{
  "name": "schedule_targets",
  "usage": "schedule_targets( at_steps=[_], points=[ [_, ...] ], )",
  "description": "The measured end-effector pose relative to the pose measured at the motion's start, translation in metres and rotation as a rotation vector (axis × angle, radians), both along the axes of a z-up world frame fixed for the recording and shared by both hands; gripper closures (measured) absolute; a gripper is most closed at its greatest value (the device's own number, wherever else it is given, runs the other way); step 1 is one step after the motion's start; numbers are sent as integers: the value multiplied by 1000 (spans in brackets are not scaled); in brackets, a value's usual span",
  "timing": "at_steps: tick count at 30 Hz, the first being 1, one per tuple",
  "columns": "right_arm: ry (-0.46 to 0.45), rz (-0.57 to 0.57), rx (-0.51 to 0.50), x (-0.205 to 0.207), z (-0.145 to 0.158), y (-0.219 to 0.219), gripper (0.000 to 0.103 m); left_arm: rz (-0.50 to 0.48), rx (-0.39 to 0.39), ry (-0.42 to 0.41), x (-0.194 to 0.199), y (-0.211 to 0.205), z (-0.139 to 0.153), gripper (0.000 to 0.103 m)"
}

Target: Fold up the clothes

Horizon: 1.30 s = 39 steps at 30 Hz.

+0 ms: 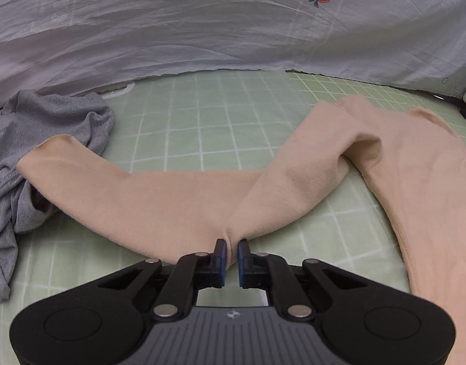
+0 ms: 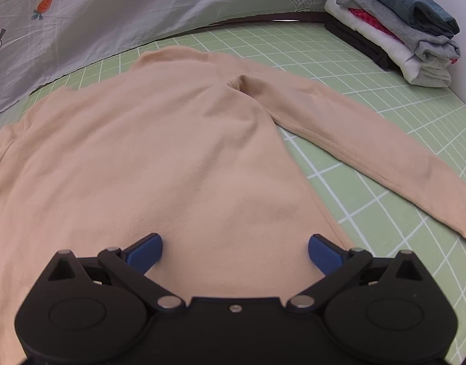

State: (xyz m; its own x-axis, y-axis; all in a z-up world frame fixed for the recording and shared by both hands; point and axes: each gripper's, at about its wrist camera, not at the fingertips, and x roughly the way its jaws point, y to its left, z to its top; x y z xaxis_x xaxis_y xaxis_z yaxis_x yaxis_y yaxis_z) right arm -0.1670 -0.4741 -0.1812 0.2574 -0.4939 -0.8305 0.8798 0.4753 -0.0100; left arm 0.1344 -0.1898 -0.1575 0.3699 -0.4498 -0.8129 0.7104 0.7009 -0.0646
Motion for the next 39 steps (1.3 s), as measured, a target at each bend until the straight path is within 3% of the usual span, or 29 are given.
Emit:
schedule_targets(
  at_steps=[2, 4, 6, 10, 15, 18, 20, 22, 25, 31, 33, 39],
  points=[
    [-6, 12, -8, -2, 0, 1, 0, 7, -41, 75, -18, 10, 7, 96],
    [-13, 24, -17, -4, -1, 3, 0, 4, -130, 180, -36, 21, 19, 96],
    [-17, 29, -22, -5, -1, 4, 0, 7, -202, 213, -50, 29, 32, 96],
    [-20, 28, -28, -6, -1, 6, 0, 140, -214, 124, -45, 43, 51, 96],
    [-24, 26, -34, -7, -2, 8, 0, 334, -51, -35, -2, 50, 40, 95],
    [-26, 26, -38, -8, -2, 10, 0, 391, -7, -26, 19, 63, 35, 86],
    [-28, 25, -41, -8, -2, 11, 0, 409, -66, 28, 22, 81, 37, 75],
    [-29, 25, -44, -9, -2, 12, 0, 411, -121, 78, 18, 97, 38, 53],
    [-33, 16, -54, -9, -3, 14, 0, 396, -157, 144, 5, 116, 34, 37],
    [-41, -16, -75, -9, -4, 19, 0, 379, -83, 249, -27, 144, 10, 30],
    [-43, -22, -81, -10, -4, 21, 0, 374, -81, 259, -33, 147, 7, 24],
    [-52, -14, -93, -12, -6, 26, 0, 354, -84, 279, -47, 152, 3, 25]
  ],
)
